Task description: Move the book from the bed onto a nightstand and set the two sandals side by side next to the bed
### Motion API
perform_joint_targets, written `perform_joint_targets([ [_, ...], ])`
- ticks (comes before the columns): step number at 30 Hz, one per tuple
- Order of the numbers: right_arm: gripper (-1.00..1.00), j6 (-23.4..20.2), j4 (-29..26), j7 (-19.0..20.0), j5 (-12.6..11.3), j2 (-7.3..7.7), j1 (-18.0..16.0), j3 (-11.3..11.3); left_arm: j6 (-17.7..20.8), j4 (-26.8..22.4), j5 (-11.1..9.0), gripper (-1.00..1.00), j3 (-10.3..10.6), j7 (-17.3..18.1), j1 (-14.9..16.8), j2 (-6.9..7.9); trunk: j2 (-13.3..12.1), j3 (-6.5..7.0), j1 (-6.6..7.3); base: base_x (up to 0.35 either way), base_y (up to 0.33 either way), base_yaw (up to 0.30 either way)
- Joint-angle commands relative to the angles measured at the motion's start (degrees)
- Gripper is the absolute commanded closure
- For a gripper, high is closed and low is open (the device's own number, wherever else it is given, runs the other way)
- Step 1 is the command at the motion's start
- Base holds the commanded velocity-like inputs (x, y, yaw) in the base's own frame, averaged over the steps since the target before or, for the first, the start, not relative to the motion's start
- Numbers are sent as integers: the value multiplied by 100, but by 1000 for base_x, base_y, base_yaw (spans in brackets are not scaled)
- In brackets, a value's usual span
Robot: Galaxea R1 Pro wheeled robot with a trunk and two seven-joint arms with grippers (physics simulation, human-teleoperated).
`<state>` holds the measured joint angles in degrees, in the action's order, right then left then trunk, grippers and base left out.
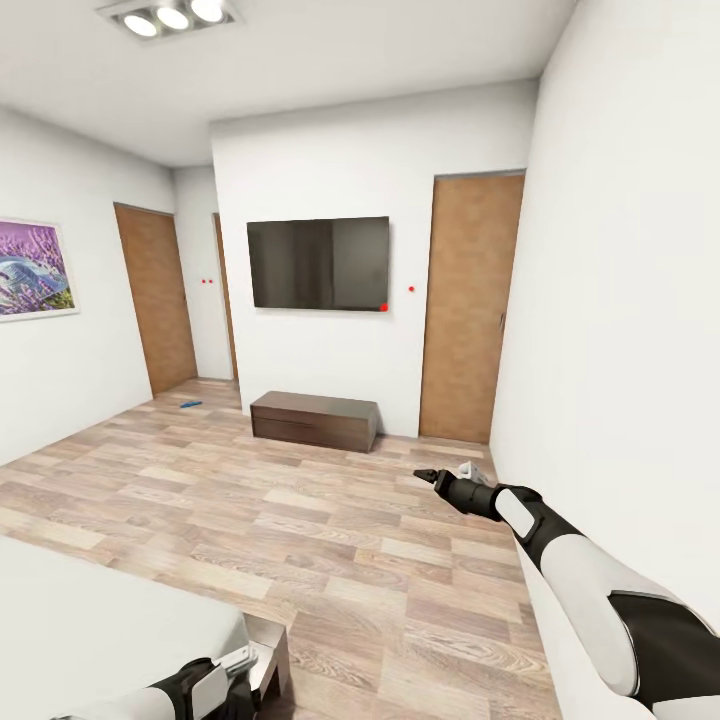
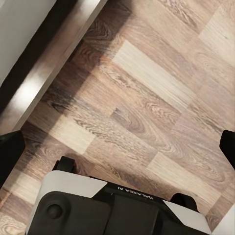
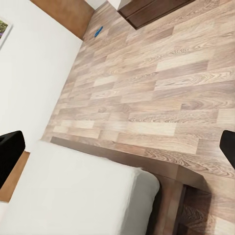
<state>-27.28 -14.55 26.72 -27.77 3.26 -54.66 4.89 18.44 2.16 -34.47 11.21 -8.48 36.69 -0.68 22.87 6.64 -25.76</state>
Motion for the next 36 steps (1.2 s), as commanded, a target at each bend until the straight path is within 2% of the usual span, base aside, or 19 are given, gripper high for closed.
perform_joint_targets([
  [1,-100,-49,-4,8,-1,-1,0,47,11,7,-60,-100,48,-15,5,-3,5,-3,-2,0,0,-3],
  [11,-100,-49,-4,8,-2,-1,0,47,11,7,-60,-100,48,-15,5,-2,5,-3,-2,33,0,-1],
  [25,-100,-49,-4,8,-3,0,-1,47,-99,9,-60,-100,48,-16,5,-3,5,-3,-2,188,0,0],
  [36,-100,-49,-4,8,-7,1,0,47,-196,8,-60,-100,48,-19,5,-3,5,-3,-2,28,0,0],
])
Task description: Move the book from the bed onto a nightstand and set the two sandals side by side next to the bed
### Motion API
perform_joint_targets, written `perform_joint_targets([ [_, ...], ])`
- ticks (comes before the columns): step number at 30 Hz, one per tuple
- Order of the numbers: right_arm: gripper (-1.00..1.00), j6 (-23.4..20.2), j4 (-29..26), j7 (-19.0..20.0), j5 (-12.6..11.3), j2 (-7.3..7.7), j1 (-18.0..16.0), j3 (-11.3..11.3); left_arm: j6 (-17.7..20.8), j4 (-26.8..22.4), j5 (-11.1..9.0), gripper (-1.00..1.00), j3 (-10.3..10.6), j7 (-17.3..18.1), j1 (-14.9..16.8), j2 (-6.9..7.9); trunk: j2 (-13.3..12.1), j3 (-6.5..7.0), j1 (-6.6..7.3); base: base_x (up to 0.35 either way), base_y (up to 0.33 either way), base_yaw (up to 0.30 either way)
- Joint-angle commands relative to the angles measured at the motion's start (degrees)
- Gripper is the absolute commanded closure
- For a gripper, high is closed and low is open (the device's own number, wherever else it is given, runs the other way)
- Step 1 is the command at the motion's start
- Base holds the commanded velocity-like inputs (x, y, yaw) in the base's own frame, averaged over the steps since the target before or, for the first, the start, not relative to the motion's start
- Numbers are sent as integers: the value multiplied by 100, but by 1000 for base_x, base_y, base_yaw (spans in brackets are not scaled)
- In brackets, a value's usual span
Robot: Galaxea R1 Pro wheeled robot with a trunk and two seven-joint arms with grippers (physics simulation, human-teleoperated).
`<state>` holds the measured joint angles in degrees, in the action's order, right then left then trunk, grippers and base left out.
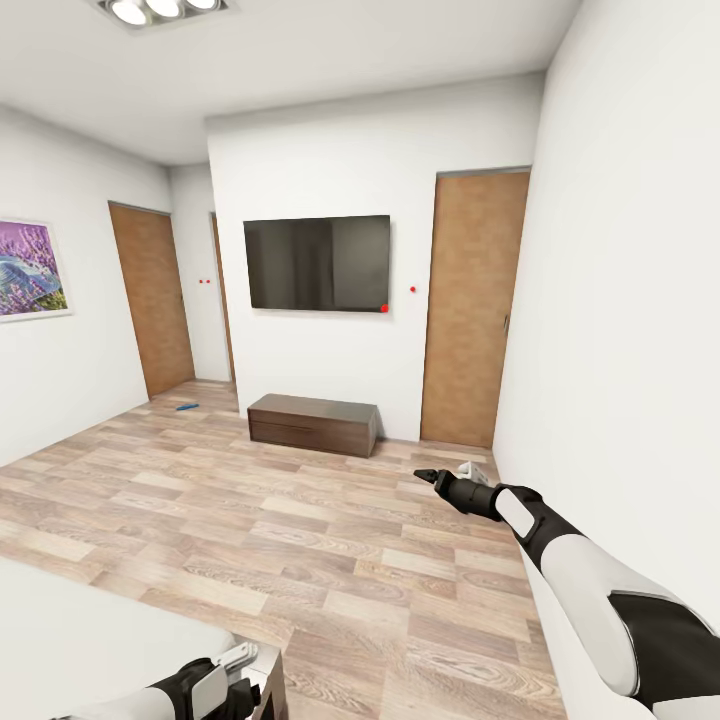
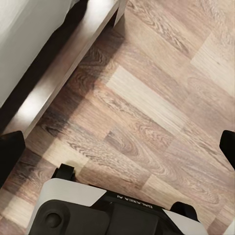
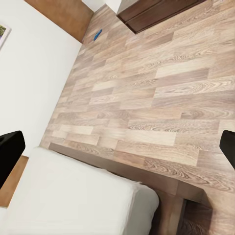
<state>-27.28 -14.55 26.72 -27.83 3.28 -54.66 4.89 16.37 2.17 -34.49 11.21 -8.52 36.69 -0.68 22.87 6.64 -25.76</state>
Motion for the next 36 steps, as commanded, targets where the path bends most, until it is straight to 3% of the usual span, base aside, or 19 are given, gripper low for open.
perform_joint_targets([
  [1,-100,-49,-4,8,1,-2,0,47,10,6,-58,-100,48,-13,5,-3,5,-3,-2,3,0,0],
  [18,-100,-49,-4,8,-3,5,0,47,6,3,-58,-100,48,-12,5,-1,5,-3,-2,19,0,0],
  [36,-100,-49,-4,10,-3,4,0,47,0,2,-58,-100,48,-9,5,-2,5,-3,-2,309,0,0],
])
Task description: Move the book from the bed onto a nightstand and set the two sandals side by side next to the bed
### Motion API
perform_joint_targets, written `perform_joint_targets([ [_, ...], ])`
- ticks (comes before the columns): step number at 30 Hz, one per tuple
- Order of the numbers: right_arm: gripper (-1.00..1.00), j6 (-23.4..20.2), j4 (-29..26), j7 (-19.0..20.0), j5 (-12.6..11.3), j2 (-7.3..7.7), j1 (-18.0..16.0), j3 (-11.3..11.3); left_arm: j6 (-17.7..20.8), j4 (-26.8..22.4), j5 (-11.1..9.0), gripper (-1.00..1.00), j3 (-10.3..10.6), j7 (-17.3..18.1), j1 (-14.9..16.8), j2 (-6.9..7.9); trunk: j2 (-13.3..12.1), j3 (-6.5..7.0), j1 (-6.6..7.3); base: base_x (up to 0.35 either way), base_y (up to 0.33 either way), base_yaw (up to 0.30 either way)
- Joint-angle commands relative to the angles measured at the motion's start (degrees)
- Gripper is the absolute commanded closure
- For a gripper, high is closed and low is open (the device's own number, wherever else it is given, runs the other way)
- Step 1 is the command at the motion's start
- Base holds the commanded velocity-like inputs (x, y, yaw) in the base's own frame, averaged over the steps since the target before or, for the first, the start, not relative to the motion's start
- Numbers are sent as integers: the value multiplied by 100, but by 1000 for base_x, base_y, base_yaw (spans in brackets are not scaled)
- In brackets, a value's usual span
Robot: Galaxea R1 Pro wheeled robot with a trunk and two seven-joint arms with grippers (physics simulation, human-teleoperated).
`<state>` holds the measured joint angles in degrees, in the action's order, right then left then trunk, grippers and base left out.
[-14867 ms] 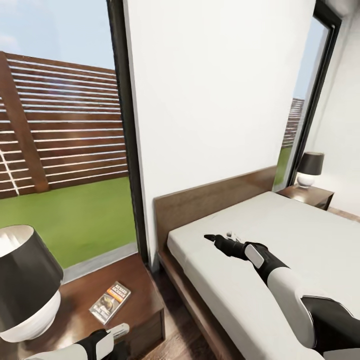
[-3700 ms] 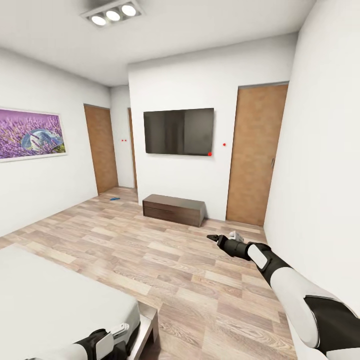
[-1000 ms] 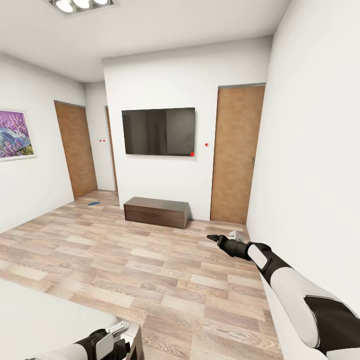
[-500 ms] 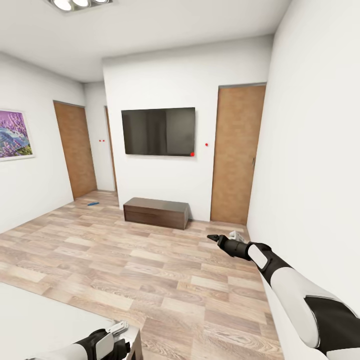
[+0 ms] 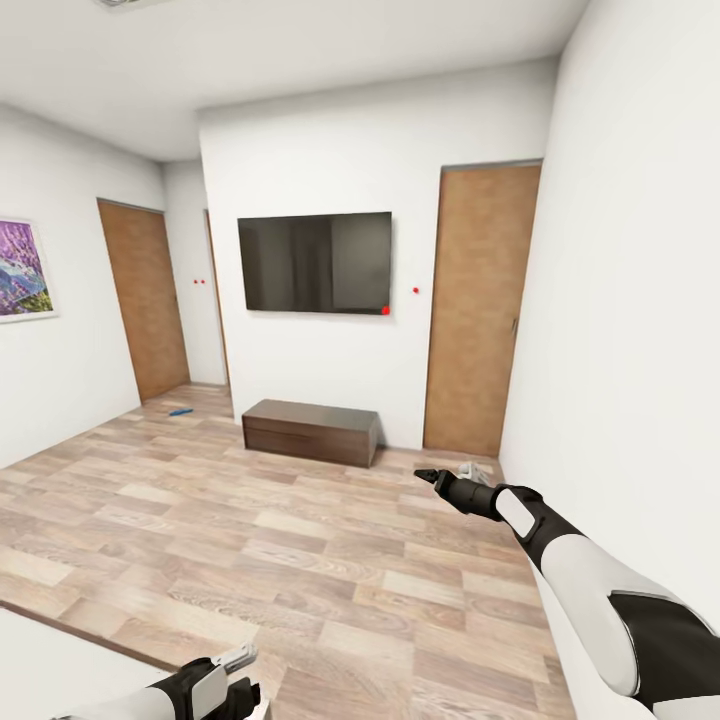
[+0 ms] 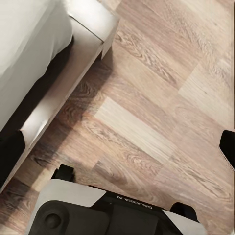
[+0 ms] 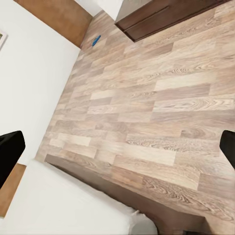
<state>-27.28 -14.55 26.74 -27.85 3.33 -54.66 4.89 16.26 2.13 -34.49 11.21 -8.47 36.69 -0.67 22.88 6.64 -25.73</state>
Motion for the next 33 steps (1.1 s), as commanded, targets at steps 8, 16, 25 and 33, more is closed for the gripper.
perform_joint_targets([
  [8,-100,-49,-4,9,-1,0,0,48,-6,8,-57,-100,48,-15,5,-3,4,-2,-6,317,0,-13],
  [16,-100,-49,-4,7,-1,-1,0,48,-17,9,-57,-100,48,-15,5,-3,4,15,-6,69,0,-227],
  [25,-100,-49,-4,7,4,-7,0,48,-18,7,-57,-100,48,-14,5,-3,4,46,-6,8,0,-291],
  [33,-100,-49,-4,6,2,-5,0,48,-18,7,-57,-100,48,-14,5,-3,4,60,-6,1,0,-153],
])
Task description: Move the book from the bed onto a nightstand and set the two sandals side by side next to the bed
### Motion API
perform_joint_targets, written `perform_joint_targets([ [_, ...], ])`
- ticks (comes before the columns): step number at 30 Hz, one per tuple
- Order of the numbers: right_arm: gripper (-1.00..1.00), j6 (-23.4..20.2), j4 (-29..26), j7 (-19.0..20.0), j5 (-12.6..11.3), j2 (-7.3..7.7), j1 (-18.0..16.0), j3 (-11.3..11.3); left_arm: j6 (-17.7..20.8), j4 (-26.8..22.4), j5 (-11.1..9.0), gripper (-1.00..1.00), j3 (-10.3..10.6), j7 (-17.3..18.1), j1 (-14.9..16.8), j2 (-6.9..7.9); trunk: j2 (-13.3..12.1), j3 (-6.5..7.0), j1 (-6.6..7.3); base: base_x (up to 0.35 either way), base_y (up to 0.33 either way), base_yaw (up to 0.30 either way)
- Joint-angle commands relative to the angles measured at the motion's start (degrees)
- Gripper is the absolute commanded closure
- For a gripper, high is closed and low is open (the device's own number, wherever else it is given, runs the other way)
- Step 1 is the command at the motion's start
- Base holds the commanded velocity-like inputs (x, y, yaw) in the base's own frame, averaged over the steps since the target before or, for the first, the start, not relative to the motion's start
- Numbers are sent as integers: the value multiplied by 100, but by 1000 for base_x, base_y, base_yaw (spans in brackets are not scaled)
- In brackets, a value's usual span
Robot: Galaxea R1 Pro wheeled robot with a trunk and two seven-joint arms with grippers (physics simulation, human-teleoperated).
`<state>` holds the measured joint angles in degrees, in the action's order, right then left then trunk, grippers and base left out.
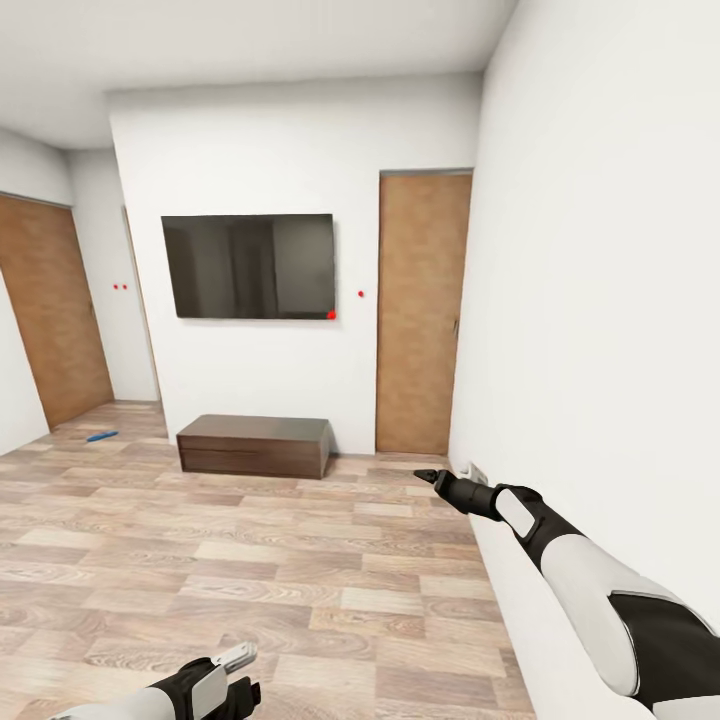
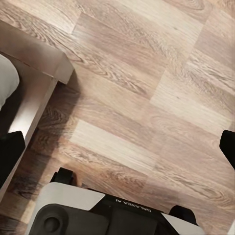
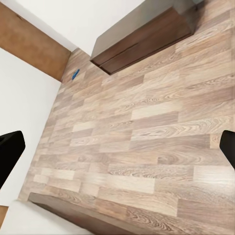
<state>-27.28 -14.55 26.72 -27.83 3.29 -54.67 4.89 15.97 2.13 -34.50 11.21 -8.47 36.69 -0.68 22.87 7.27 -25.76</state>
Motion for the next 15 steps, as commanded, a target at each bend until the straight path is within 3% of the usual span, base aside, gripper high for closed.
perform_joint_targets([
  [1,-100,-49,-4,8,1,-2,0,48,11,7,-57,-100,48,-14,5,-3,5,-2,-2,0,0,-47],
  [15,-100,-49,-4,8,7,-4,0,48,11,7,-63,-100,46,-14,5,-3,5,0,-2,13,0,-11],
])
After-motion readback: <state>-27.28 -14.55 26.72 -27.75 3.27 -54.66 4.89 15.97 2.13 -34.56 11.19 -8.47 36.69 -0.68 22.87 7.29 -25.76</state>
